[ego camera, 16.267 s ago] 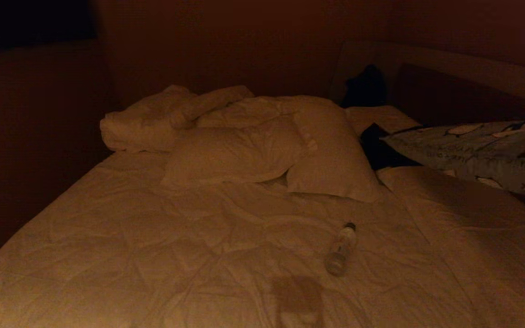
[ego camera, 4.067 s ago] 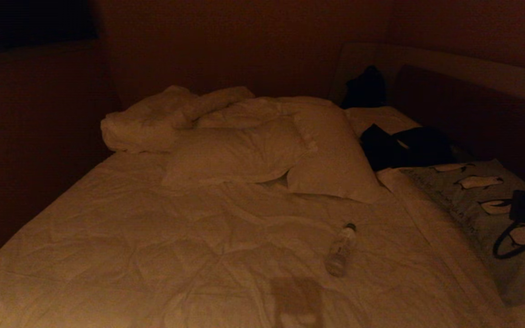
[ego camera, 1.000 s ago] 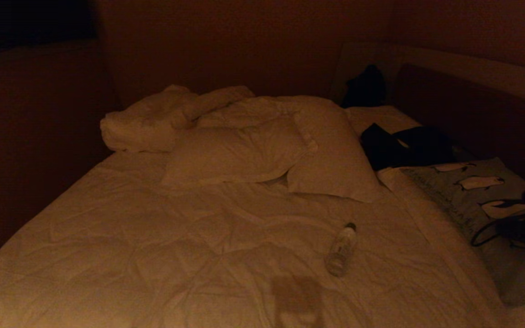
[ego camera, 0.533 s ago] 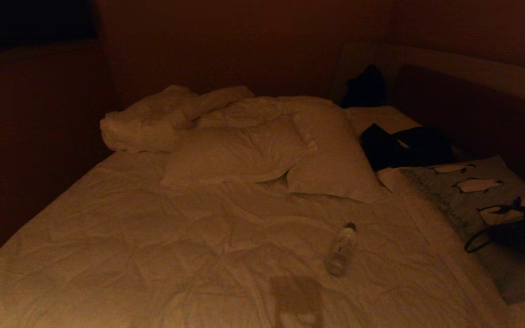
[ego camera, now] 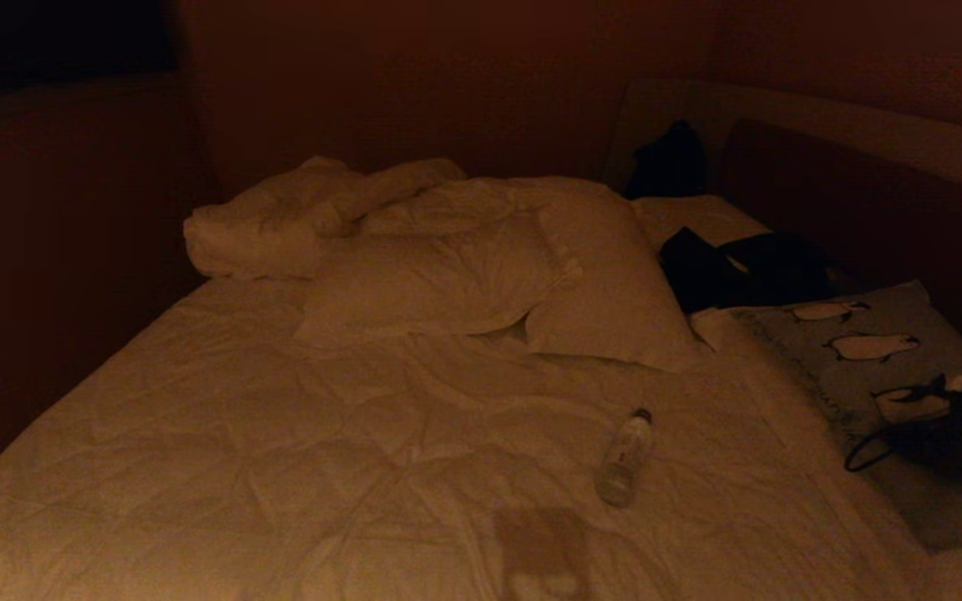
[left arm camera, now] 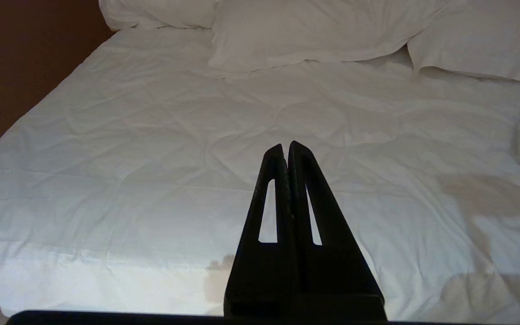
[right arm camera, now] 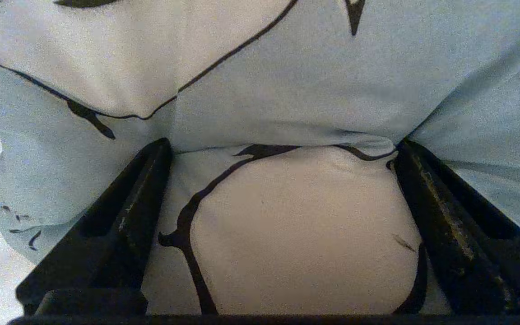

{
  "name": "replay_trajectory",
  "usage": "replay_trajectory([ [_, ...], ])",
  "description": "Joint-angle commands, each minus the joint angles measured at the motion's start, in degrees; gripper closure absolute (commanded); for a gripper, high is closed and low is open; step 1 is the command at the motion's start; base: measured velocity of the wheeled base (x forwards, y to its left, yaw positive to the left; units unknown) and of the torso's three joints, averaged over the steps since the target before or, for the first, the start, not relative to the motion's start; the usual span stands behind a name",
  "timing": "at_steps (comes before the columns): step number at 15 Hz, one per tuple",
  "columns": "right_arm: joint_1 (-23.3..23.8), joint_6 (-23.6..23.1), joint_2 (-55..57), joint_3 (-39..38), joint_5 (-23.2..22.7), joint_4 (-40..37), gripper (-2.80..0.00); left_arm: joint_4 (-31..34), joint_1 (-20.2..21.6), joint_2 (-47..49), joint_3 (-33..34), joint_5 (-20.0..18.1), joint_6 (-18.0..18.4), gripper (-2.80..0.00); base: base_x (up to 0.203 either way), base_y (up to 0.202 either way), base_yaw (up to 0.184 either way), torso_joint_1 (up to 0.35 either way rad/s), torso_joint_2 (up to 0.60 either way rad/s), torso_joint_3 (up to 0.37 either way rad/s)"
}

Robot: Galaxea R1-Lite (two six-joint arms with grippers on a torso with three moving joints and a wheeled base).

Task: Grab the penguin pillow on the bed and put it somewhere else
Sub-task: Pick up the pillow

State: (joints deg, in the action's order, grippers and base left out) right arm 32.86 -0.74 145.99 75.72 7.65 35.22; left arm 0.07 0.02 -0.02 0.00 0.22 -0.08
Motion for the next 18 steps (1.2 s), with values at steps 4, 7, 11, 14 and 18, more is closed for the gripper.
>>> replay_trajectory([
  [4, 0.19, -0.14, 0.70, 0.31, -0.70, -0.06, 0.00, 0.01, 0.06, 0.02, 0.00, 0.04, -0.01, 0.00, 0.000, 0.000, 0.000, 0.000, 0.00, 0.000],
  [7, 0.19, -0.14, 0.00, -0.13, -0.70, -0.06, 0.00, 0.01, 0.06, 0.00, 0.00, 0.04, -0.01, 0.00, 0.000, 0.000, 0.000, 0.000, 0.00, 0.000],
  [11, 0.45, -0.14, -1.60, -0.45, -0.70, -0.23, 0.00, 0.01, -0.02, 0.02, 0.00, 0.04, -0.01, 0.00, 0.000, 0.000, 0.000, 0.000, 0.00, 0.000],
  [14, 0.45, -0.22, -1.82, -0.39, -0.70, -0.28, 0.00, 0.01, -0.02, -0.06, 0.00, 0.04, -0.01, 0.00, 0.000, 0.000, 0.000, 0.000, 0.00, 0.000],
  [18, 0.63, -0.31, -4.96, -0.68, -0.70, -0.58, 0.00, 0.01, -0.02, -0.01, 0.00, 0.04, -0.01, 0.00, 0.000, 0.000, 0.000, 0.000, 0.00, 0.000],
])
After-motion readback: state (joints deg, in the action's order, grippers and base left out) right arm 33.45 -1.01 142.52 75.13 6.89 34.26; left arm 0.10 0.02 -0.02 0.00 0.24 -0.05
